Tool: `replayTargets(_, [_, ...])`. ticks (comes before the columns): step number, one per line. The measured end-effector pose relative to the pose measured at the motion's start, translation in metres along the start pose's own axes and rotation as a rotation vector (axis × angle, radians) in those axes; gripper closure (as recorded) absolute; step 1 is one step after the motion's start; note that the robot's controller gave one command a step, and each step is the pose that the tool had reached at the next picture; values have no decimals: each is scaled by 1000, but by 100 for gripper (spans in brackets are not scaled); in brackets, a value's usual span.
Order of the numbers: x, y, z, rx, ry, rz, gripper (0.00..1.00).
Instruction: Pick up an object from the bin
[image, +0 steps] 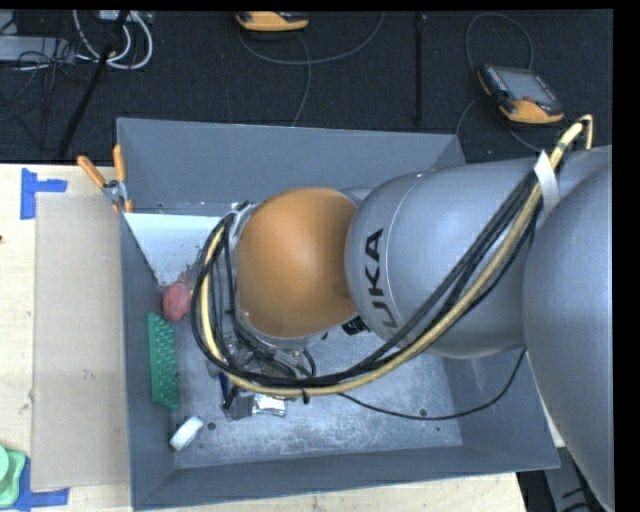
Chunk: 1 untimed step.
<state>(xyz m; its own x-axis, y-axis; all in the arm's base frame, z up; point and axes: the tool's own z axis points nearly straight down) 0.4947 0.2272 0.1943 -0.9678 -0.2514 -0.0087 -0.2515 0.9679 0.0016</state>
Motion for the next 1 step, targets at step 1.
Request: replayTargets(1, [-22,-7,-89,1,-2,-1,100])
